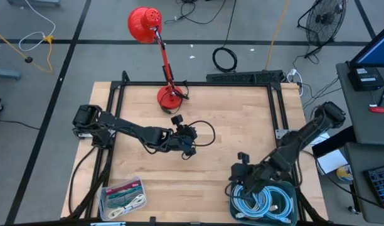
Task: Pick & Place USB Port
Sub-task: Adjust the bins
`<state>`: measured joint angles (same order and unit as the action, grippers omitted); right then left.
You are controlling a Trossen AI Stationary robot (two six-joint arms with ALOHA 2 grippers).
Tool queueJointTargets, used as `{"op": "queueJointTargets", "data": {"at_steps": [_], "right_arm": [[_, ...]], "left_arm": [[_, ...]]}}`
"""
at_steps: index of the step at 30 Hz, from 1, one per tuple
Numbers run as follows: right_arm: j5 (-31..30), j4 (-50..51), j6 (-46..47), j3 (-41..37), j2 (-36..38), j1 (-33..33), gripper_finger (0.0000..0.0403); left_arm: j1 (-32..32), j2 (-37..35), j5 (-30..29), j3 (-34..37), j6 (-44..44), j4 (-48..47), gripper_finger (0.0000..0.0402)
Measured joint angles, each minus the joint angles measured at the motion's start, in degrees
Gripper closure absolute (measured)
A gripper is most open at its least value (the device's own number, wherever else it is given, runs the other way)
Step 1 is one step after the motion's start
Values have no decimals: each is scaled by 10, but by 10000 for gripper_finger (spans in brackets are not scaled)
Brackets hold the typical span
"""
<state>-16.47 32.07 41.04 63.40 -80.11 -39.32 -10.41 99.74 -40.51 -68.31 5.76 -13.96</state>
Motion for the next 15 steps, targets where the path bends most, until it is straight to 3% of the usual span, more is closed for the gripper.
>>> {"op": "queueJointTargets", "data": {"at_steps": [6, 15], "right_arm": [[56, -72, -58, 0, -44, 37, 403], [93, -63, -73, 0, -77, 38, 403]], "left_arm": [[0, 0, 0, 0, 3, 0, 332], [0, 0, 0, 0, 4, -10, 332]]}}
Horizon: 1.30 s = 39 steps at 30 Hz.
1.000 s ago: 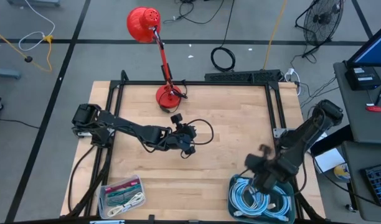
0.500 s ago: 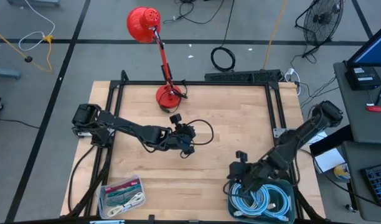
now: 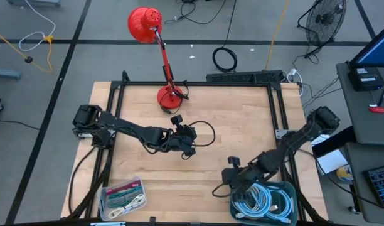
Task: Pick & Place USB Port
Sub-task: Adjust the bins
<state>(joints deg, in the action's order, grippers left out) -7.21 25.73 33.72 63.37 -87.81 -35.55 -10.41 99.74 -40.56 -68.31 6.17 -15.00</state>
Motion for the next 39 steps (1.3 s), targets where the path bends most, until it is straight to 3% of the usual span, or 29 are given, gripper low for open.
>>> {"op": "queueJointTargets", "data": {"at_steps": [10, 18, 21, 24, 26, 31, 39], "right_arm": [[-6, 14, 25, 1, 1, -24, 403], [-3, -26, -59, 34, 4, -26, 403], [-61, -16, -121, 63, 7, -31, 403], [-162, -15, -204, 86, 22, -42, 403], [-234, -22, -248, 87, 41, -51, 403], [-315, -38, -313, 87, 76, -50, 403], [-332, -95, -419, 64, 87, -28, 403]], "left_arm": [[0, 0, 0, 0, 3, 0, 332], [0, 0, -6, 0, 10, 0, 332], [-5, -1, -51, 0, 5, 1, 332], [-11, -23, -129, 1, -36, 0, 332], [-12, -60, -146, 1, -62, -11, 332], [-2, -192, -87, 1, -51, -78, 332], [-28, -400, 68, 67, -7, -119, 332]]}}
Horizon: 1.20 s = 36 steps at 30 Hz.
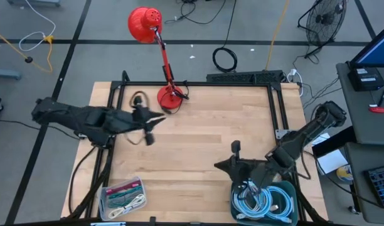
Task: Pick & Place USB Port
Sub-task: Adjust the bins
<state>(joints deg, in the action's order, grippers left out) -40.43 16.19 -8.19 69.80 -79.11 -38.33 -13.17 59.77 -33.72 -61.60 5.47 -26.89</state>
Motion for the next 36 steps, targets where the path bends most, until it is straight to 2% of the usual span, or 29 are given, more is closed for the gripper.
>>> {"op": "queueJointTargets", "data": {"at_steps": [2, 5, 8, 11, 14, 18, 22, 26, 29, 33, 36], "right_arm": [[18, -52, -25, -28, 0, 15, 403], [77, -123, -51, -74, -1, 42, 403], [116, -191, -76, -108, -1, 70, 403], [122, -206, -74, -114, 4, 91, 403], [121, -205, -62, -113, 9, 99, 403], [127, -194, -61, -114, 12, 95, 403], [140, -185, -59, -114, 18, 87, 403], [137, -174, -58, -114, 20, 78, 403], [137, -177, -58, -114, 21, 77, 403], [137, -177, -59, -114, 22, 77, 403], [137, -177, -60, -114, 22, 77, 403]], "left_arm": [[-14, -45, 7, 42, 27, 1, 332], [-36, -105, -1, 116, 68, 17, 332], [-53, -150, -24, 198, 98, 72, 332], [-64, -178, -36, 274, 118, 147, 332], [-71, -183, -54, 333, 142, 201, 332], [-80, -169, -50, 382, 220, 210, 333], [-115, -151, -38, 412, 303, 191, 359], [-153, -137, -37, 407, 386, 108, 396], [-170, -128, 0, 392, 429, 48, 398], [-182, -92, 115, 377, 454, -9, 399], [-189, -60, 180, 372, 470, -21, 400]]}}
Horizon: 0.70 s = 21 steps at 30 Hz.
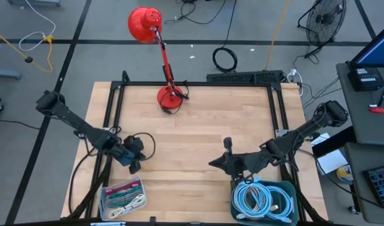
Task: Pick & Place USB Port
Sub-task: Adjust the bins
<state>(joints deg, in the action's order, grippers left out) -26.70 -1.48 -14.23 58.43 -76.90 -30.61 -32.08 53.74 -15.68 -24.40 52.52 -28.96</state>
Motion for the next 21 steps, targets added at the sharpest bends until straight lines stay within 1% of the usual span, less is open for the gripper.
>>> {"op": "queueJointTargets", "data": {"at_steps": [5, 9, 12, 18, 21], "right_arm": [[0, -2, 0, 0, 0, 0, 403], [0, -1, 0, 0, 0, 0, 403], [0, 0, 0, 0, 0, 0, 403], [0, 0, 0, 0, 0, 3, 403], [-1, 2, 0, 0, 0, 4, 403]], "left_arm": [[-10, 41, 73, -1, 22, 12, 400], [-22, 50, 111, -1, 50, 39, 400], [-40, 51, 122, -1, 68, 55, 400], [-76, 51, 126, -2, 86, 118, 401], [-91, 51, 127, -2, 107, 124, 401]]}}
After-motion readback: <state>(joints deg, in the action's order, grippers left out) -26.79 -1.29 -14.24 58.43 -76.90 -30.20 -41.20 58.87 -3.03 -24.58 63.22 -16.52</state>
